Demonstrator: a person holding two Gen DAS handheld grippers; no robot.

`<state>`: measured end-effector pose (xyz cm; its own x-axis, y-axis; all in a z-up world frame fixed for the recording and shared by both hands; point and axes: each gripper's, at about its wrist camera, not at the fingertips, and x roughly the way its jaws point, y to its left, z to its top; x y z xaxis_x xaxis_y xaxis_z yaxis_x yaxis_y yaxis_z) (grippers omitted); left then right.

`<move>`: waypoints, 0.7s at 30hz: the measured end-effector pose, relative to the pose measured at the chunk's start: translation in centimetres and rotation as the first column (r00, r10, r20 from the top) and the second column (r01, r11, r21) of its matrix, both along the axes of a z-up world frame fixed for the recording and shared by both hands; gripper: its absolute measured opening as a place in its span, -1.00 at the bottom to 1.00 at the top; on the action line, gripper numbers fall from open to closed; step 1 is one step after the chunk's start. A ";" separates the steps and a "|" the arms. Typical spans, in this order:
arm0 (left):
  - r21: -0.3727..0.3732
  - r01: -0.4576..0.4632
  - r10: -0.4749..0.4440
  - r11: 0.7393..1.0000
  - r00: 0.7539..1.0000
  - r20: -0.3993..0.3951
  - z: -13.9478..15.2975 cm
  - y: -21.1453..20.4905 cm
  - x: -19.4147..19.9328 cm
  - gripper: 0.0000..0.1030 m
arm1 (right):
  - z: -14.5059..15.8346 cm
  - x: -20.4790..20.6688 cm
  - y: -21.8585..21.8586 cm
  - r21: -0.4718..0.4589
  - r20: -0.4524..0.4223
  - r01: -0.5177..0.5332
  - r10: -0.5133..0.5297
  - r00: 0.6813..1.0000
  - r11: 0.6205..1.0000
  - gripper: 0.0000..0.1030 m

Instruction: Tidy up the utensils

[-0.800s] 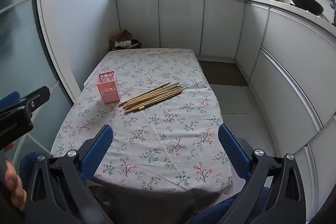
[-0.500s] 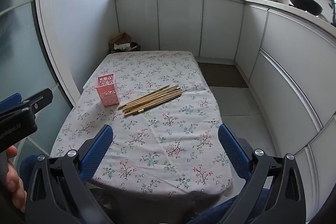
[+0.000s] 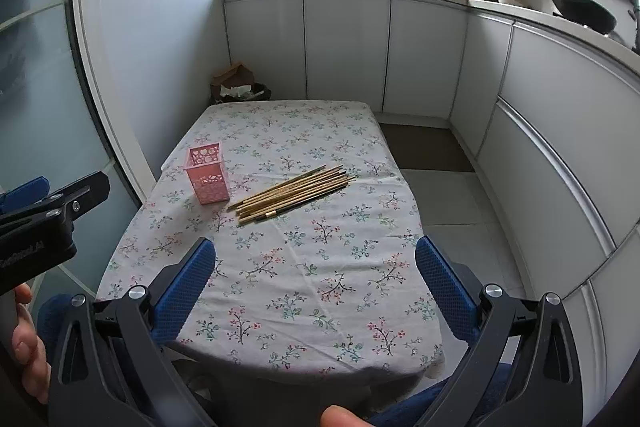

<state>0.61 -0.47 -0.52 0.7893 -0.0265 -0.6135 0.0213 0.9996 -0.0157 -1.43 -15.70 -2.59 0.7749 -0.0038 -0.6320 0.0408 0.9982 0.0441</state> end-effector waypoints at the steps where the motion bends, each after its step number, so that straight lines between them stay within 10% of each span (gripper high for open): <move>1: 0.003 -0.002 0.002 1.000 1.000 0.003 0.1 -0.1 -0.1 0.87 | 0.0 0.0 0.0 0.002 0.002 0.001 -0.001 1.000 1.000 0.89; 21: -0.003 0.009 -0.009 1.000 1.000 -0.003 0.4 -0.5 -0.2 0.87 | 0.0 0.3 -0.2 0.028 -0.004 -0.009 0.009 1.000 1.000 0.89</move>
<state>0.43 -1.00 -0.08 0.7872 -0.0360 -0.6156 0.0306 0.9993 -0.0193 -1.09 -15.92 -2.55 0.7722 0.0207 -0.6350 0.0323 0.9969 0.0718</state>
